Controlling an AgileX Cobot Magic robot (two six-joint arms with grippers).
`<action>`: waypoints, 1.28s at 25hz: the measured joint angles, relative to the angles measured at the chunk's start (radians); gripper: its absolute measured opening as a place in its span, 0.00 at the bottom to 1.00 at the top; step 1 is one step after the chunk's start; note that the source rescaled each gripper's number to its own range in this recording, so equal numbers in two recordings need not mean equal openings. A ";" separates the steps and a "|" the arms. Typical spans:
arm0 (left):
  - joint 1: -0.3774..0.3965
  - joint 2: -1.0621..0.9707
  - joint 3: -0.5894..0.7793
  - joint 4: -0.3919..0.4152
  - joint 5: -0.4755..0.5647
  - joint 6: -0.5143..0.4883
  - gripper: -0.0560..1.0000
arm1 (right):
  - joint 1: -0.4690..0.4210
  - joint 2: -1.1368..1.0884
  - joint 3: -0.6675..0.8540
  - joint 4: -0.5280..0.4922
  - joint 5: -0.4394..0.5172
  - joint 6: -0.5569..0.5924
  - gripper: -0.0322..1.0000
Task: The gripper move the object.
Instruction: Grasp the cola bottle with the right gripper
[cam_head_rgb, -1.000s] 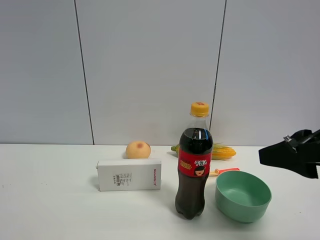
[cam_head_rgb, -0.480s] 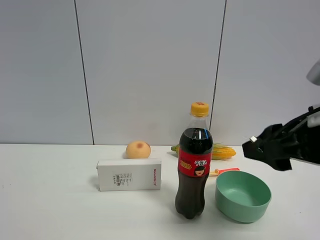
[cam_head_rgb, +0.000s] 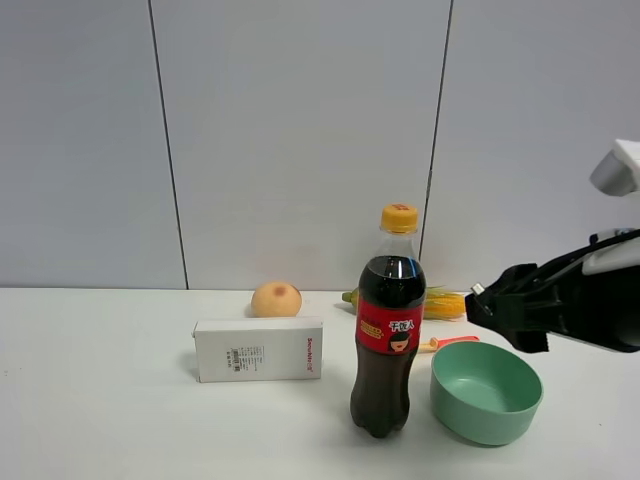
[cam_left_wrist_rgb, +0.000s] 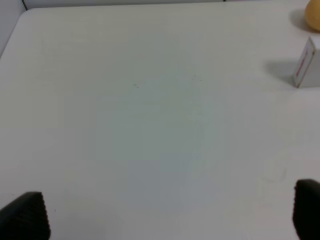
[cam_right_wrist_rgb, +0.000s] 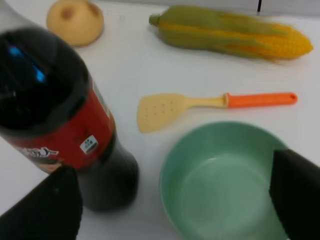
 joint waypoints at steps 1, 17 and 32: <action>0.000 0.000 0.000 0.000 0.000 0.000 1.00 | 0.007 0.017 0.000 -0.028 -0.023 0.023 0.96; 0.000 0.000 0.000 0.000 0.000 0.000 1.00 | 0.130 0.193 0.000 -0.238 -0.248 0.275 0.96; 0.000 0.000 0.000 0.000 0.000 0.000 1.00 | 0.130 0.395 -0.002 -0.301 -0.487 0.326 0.96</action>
